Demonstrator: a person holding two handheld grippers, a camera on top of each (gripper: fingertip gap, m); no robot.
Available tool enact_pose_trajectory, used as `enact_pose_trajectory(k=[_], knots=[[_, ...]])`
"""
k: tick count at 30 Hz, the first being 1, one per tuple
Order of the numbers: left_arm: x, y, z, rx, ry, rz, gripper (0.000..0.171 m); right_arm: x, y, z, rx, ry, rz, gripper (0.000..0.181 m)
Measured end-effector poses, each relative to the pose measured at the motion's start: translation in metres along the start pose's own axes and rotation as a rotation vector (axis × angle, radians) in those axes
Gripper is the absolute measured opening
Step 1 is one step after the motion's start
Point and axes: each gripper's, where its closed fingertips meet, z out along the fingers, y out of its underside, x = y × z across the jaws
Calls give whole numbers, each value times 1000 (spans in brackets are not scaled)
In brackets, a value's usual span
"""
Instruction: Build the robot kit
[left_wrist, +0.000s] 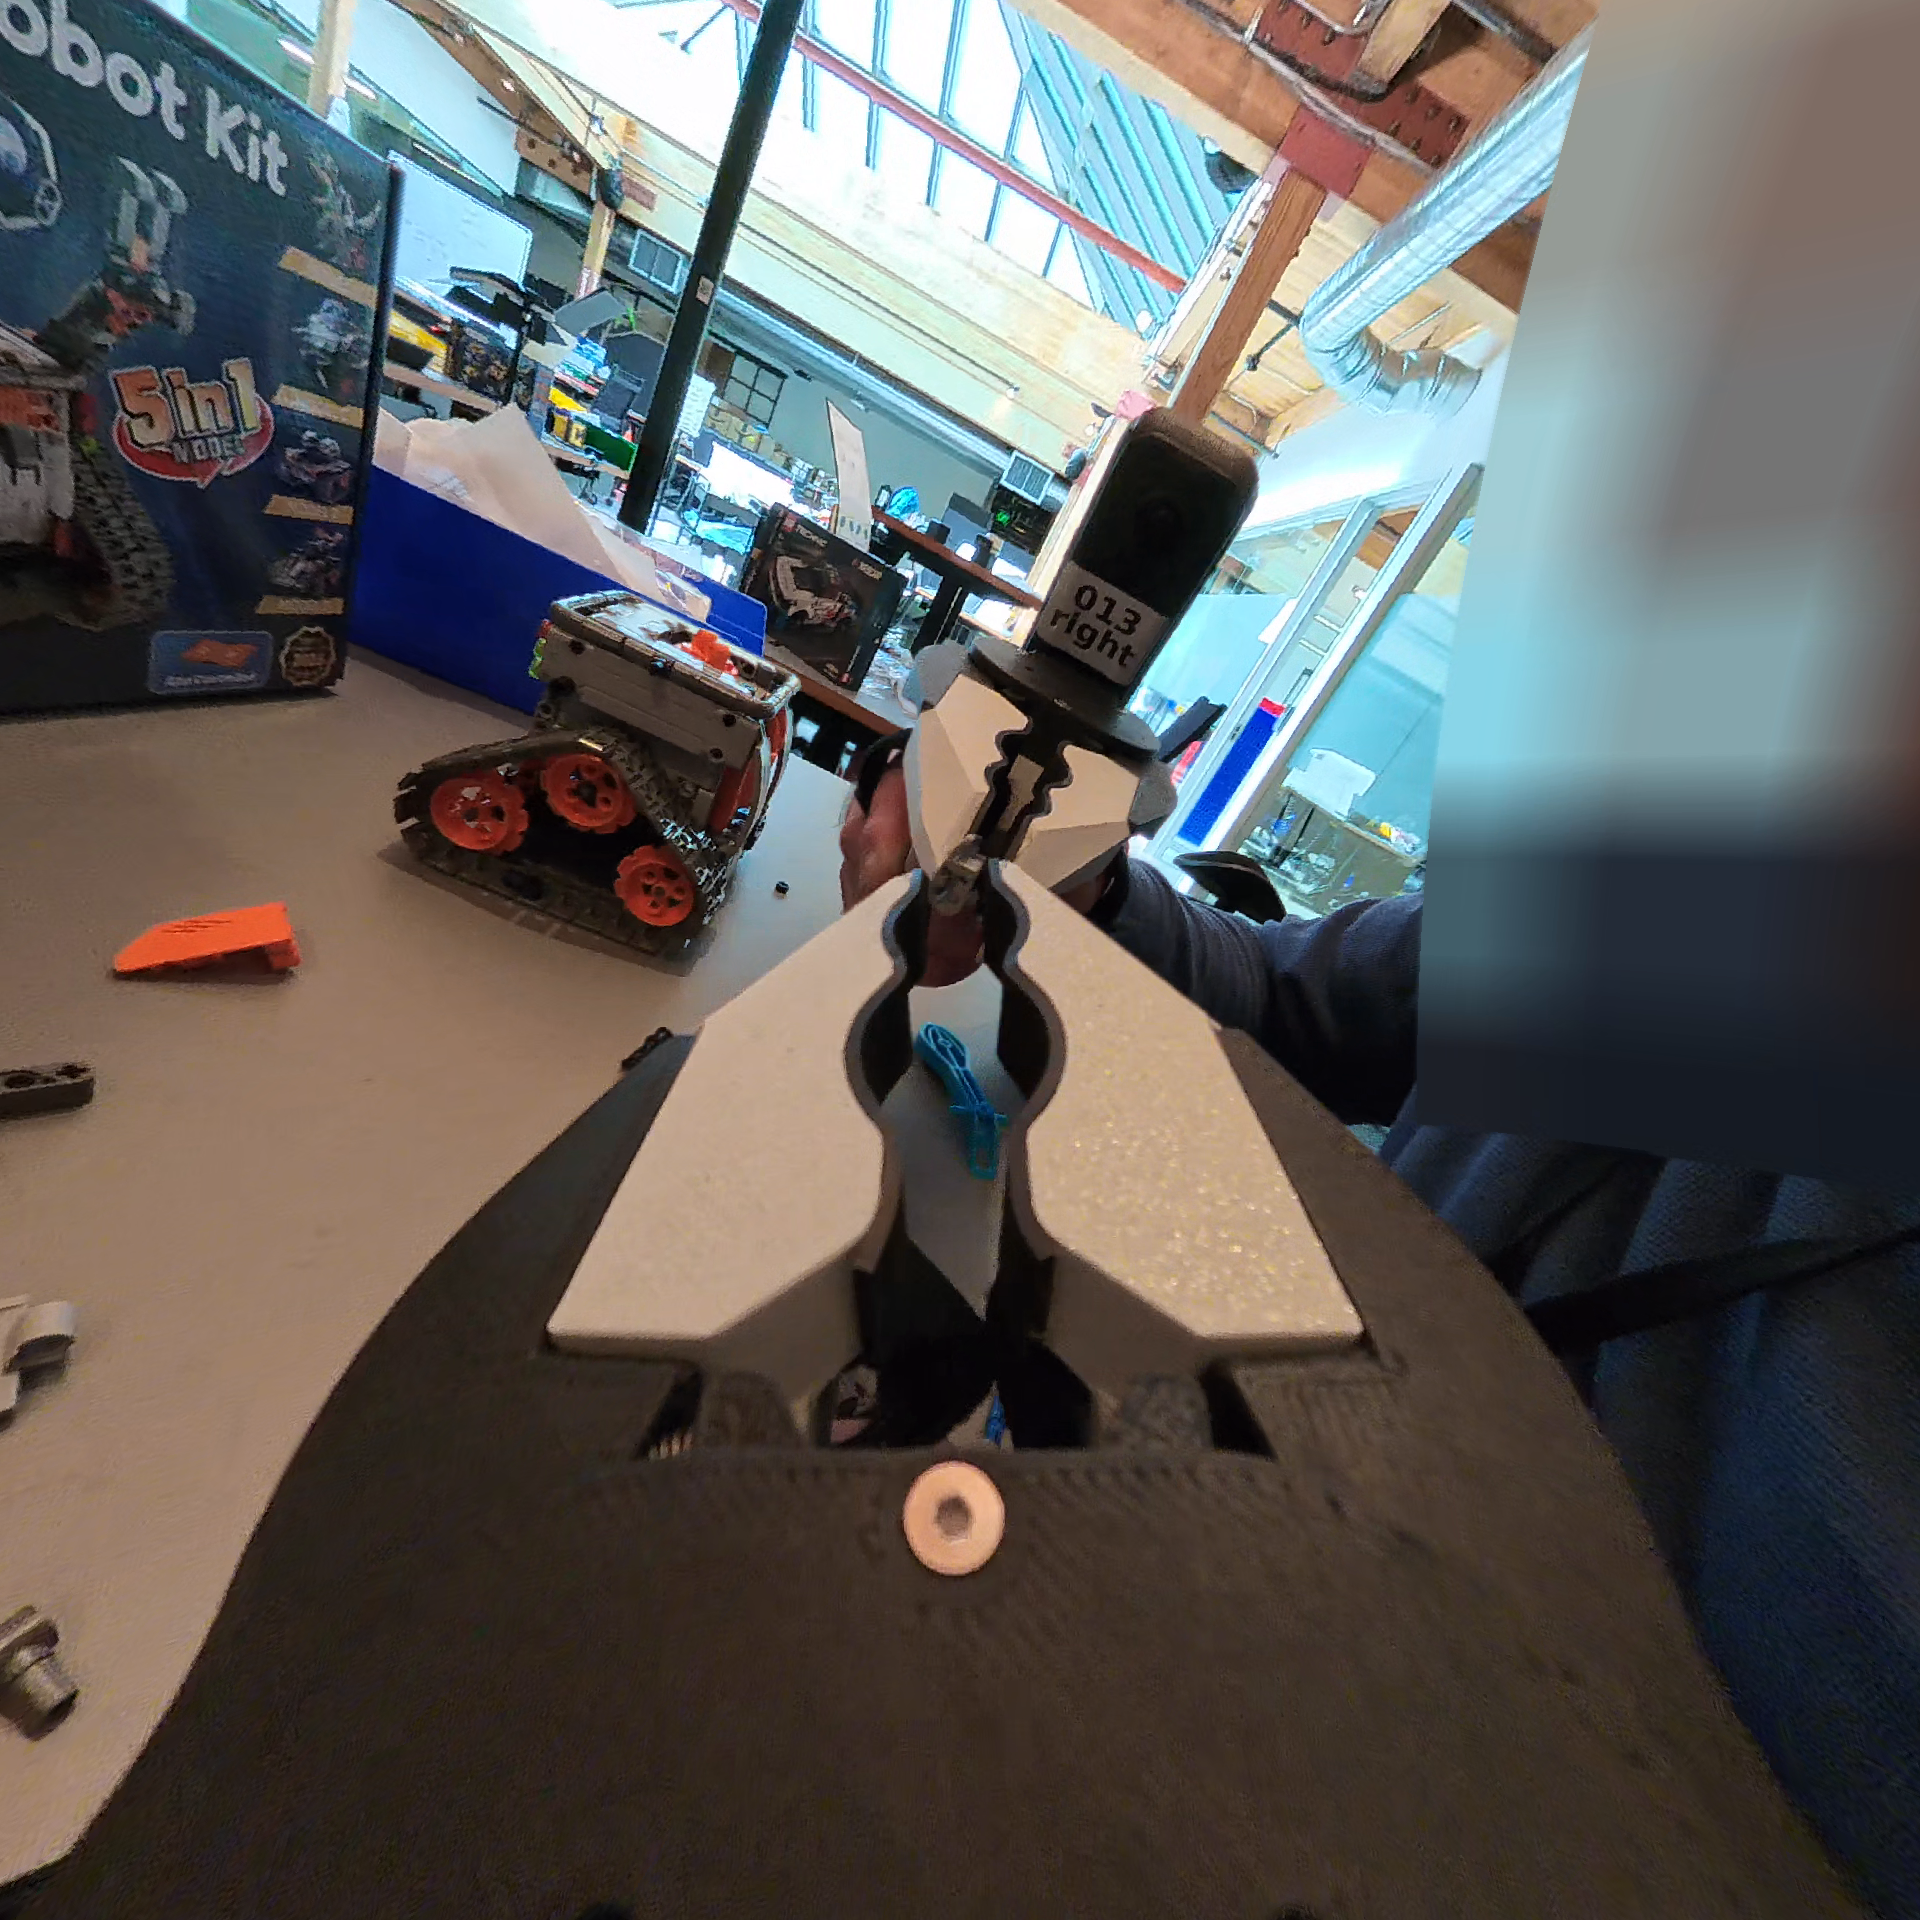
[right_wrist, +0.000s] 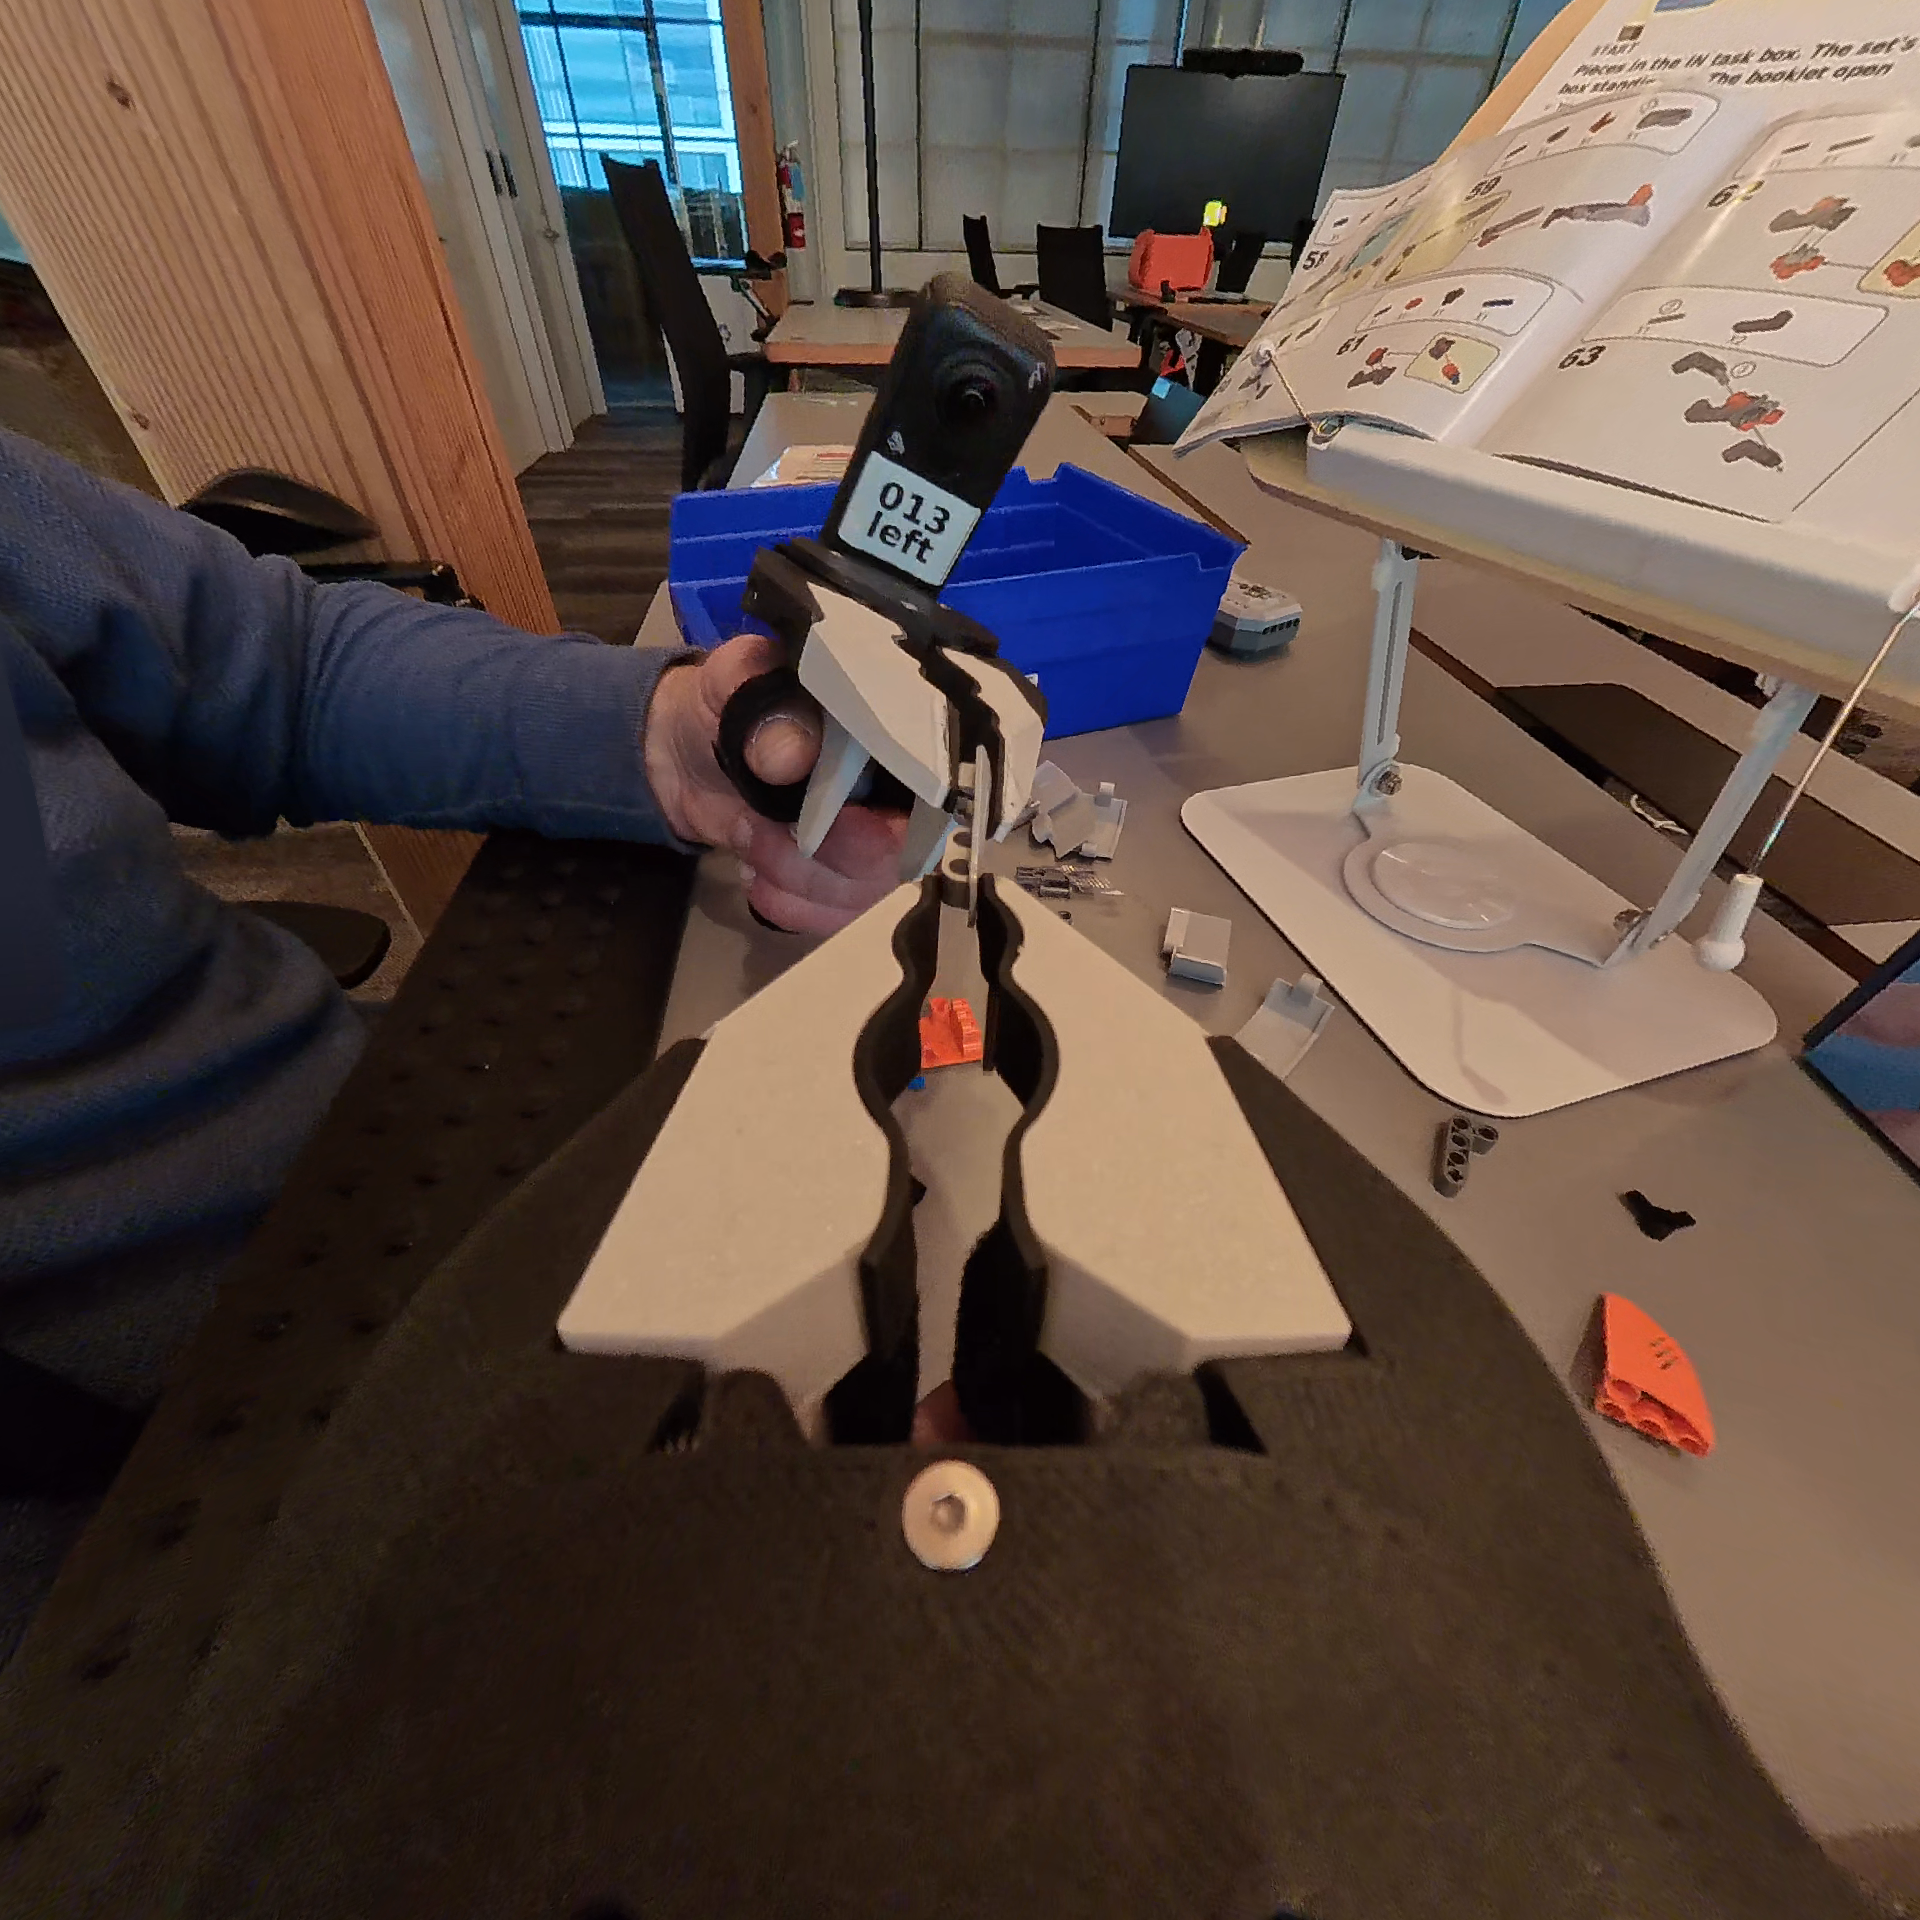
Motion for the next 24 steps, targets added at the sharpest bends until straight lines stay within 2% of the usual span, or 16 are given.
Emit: enact_pose_trajectory(k=[8,11,16,24], knots=[[-3,2,-2,-6,3,-18,9,1,0,0,-1,7,4,4],[-6,3,-4,-27,-40,48,14,4,0,-2,-5,21,0,4],[-8,-1,-4,-43,-148,246,16,5,2,-2,-22,24,3,4],[-6,3,-3,-71,-150,285,9,2,3,0,-30,26,-23,4]])
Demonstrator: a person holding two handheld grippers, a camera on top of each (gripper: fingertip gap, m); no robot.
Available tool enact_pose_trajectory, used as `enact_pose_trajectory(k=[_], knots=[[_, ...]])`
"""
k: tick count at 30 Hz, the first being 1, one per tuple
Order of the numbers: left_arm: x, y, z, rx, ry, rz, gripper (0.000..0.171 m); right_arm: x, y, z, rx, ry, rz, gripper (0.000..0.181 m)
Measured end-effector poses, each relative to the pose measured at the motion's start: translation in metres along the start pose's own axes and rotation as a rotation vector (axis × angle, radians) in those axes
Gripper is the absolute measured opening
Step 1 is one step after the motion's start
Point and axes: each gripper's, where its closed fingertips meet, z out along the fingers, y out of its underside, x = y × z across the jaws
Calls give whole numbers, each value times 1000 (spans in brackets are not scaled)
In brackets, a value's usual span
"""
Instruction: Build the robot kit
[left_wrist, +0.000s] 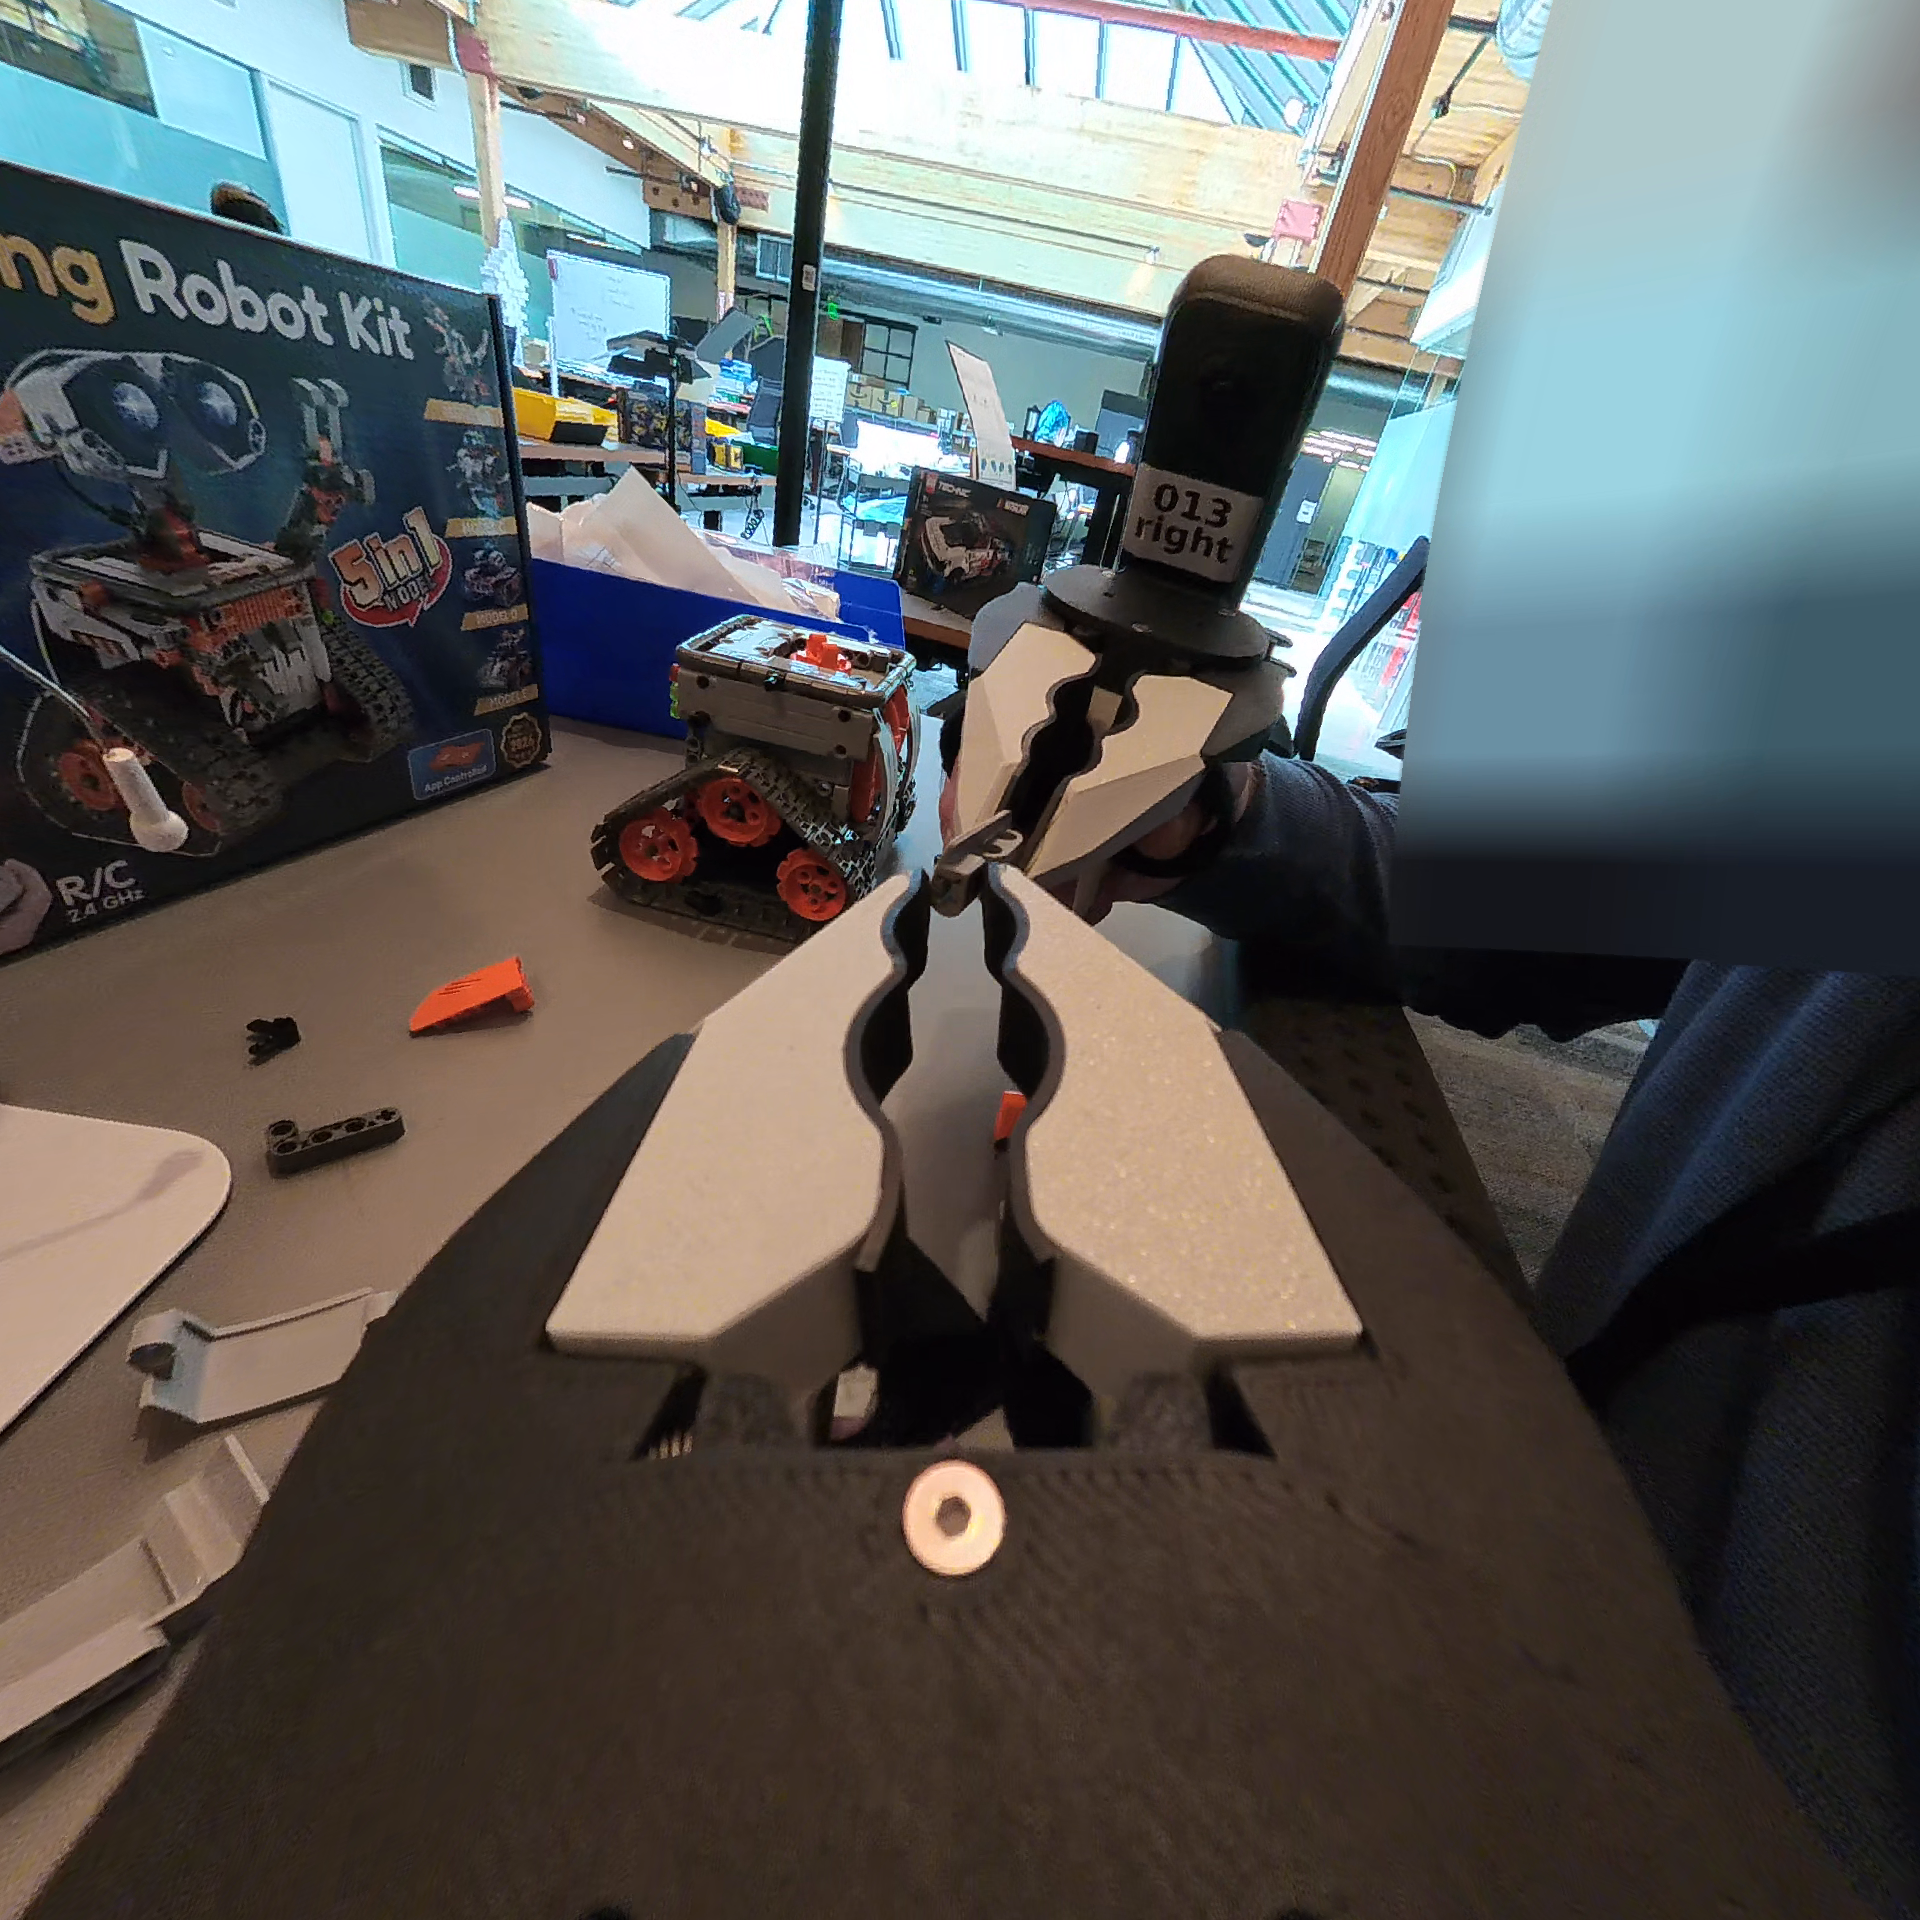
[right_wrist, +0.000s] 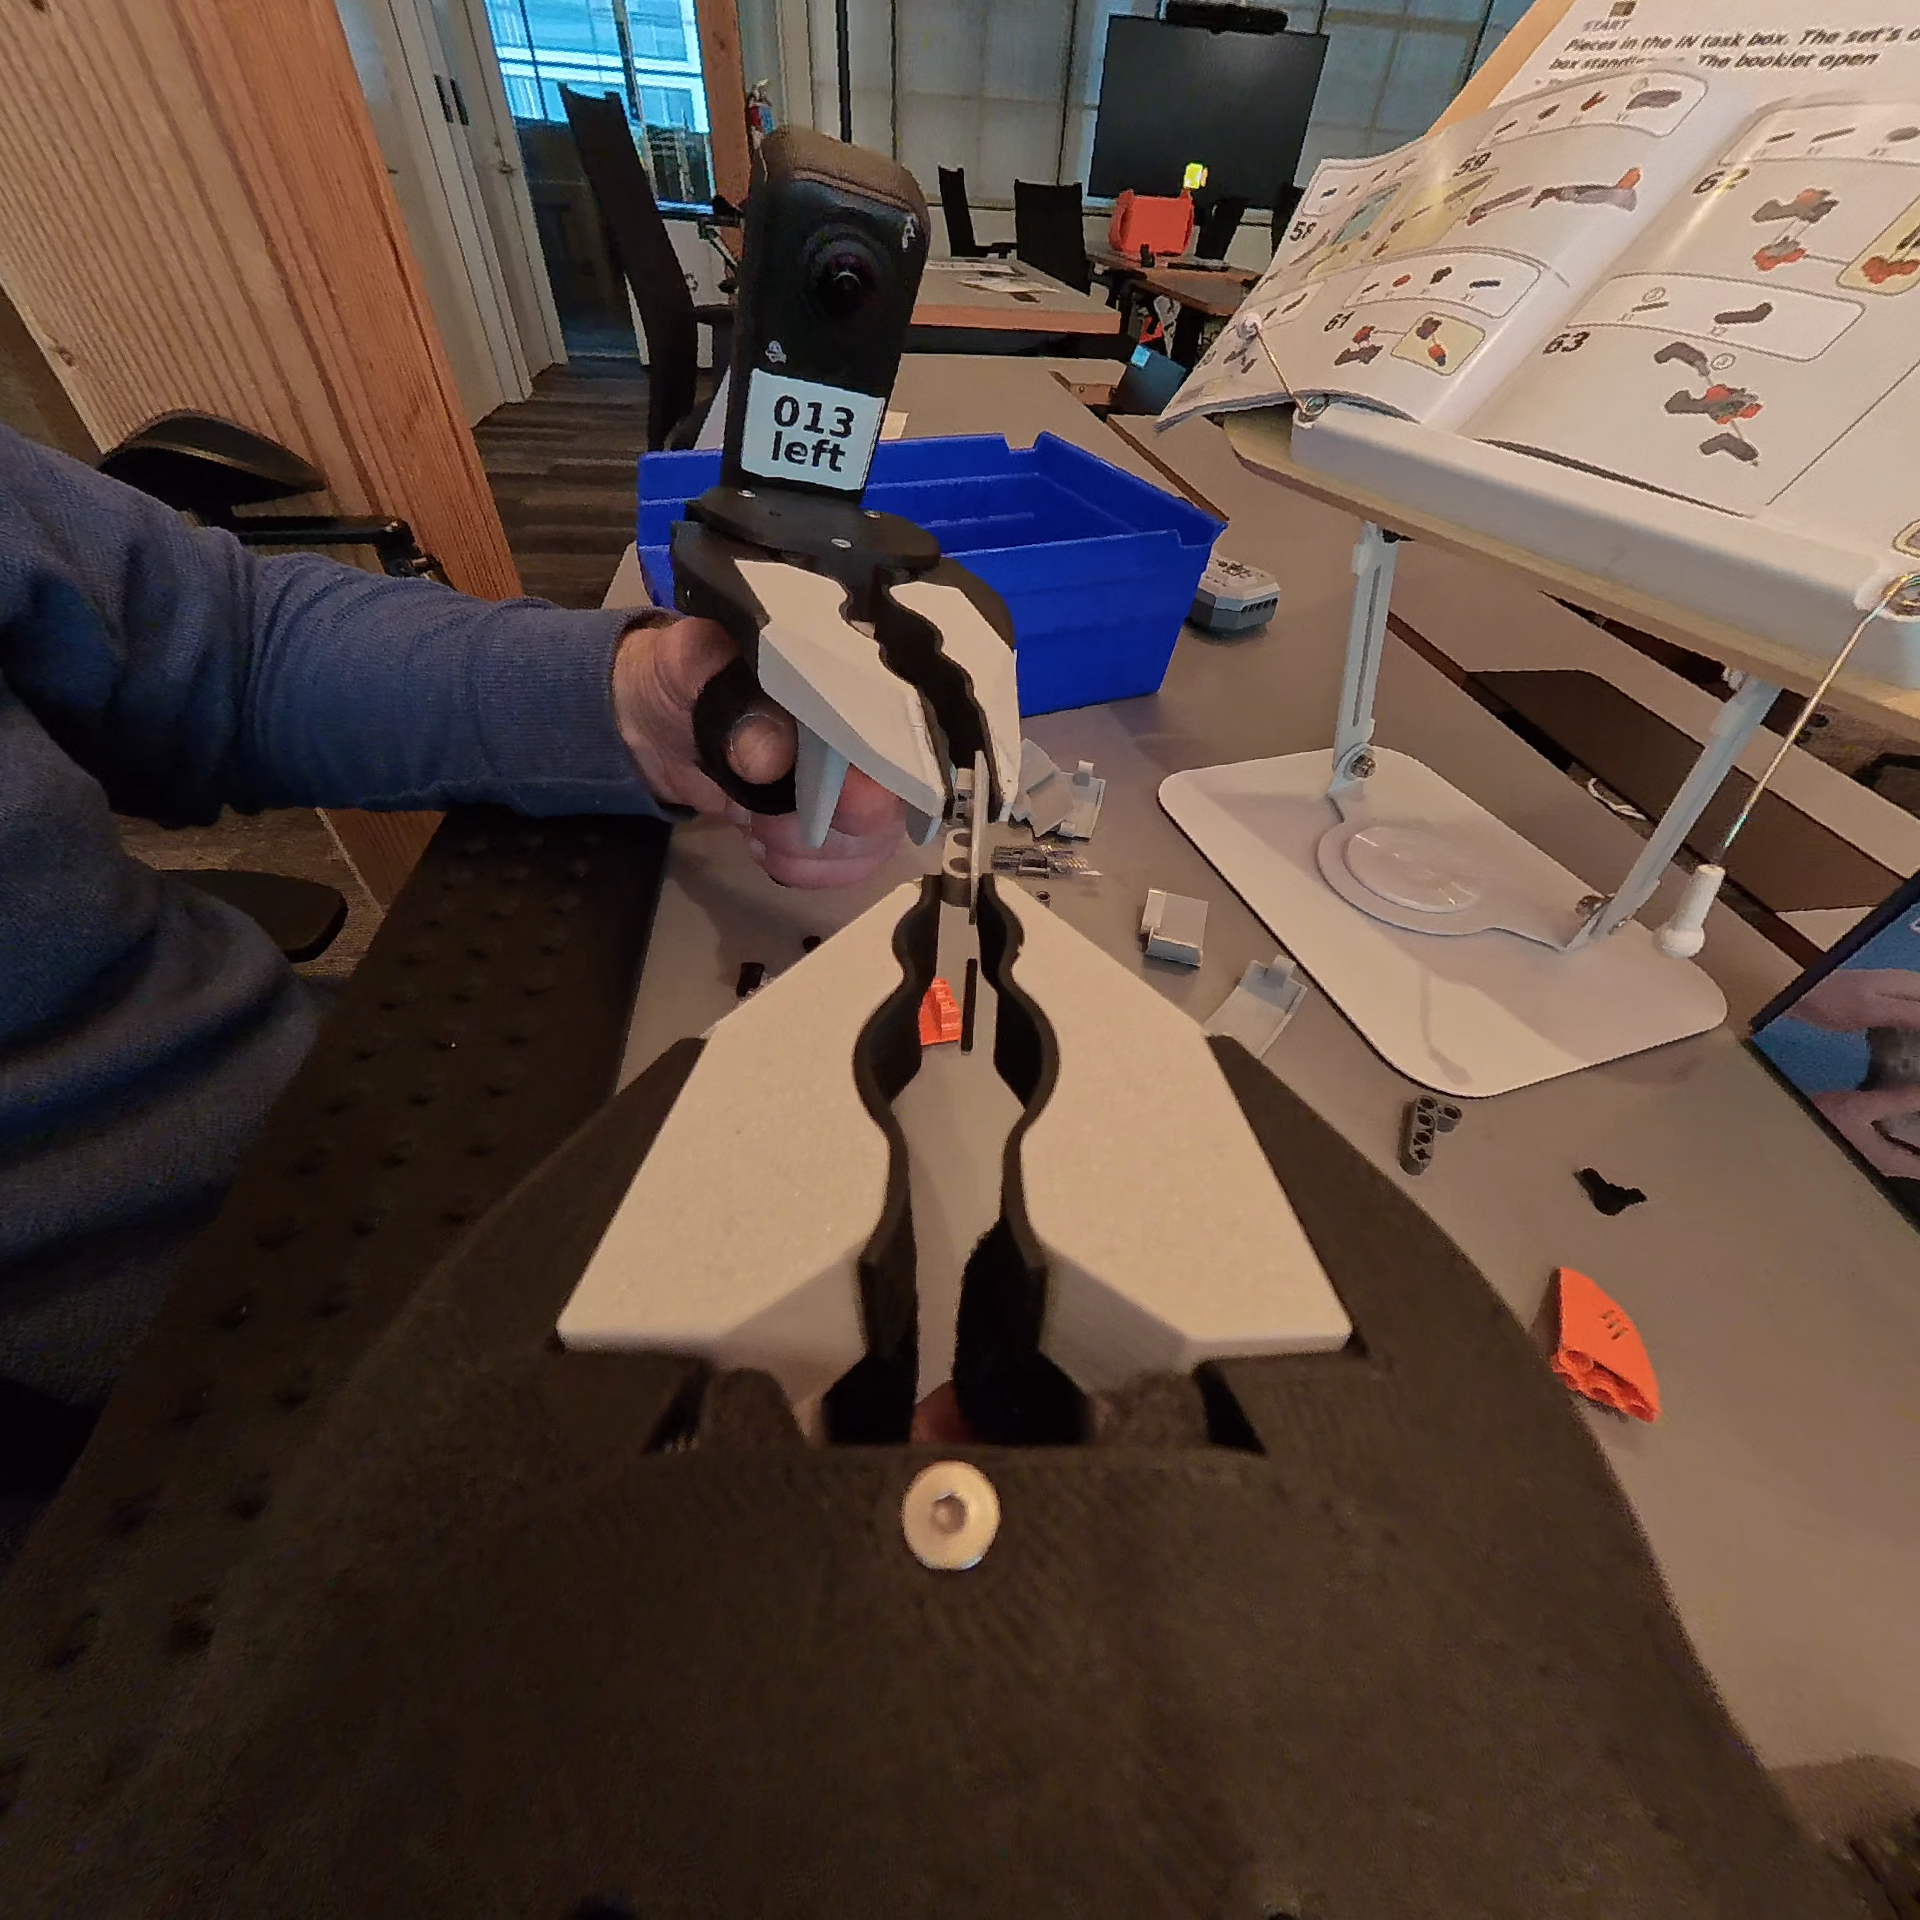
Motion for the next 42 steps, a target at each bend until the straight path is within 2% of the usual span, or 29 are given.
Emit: enact_pose_trajectory(k=[6,9,13,17,21,27,37,42], knots=[[-1,3,-1,-24,-30,92,9,1,2,1,-23,53,-118,4],[-3,9,-1,-68,-74,191,10,2,8,3,-92,143,-341,4],[-3,8,-2,-70,-78,191,14,3,11,5,-157,265,-646,4],[-5,6,-4,-72,-78,117,21,7,9,5,-176,358,-824,4],[0,2,-4,-40,13,-83,29,11,9,4,-203,416,-946,4],[-4,0,-6,-15,34,-200,22,10,8,6,-214,458,-1055,4],[-9,1,-7,-13,14,-228,16,10,8,8,-226,491,-1151,3],[-10,0,-8,-4,2,-227,7,9,6,8,-214,495,-1160,4]])
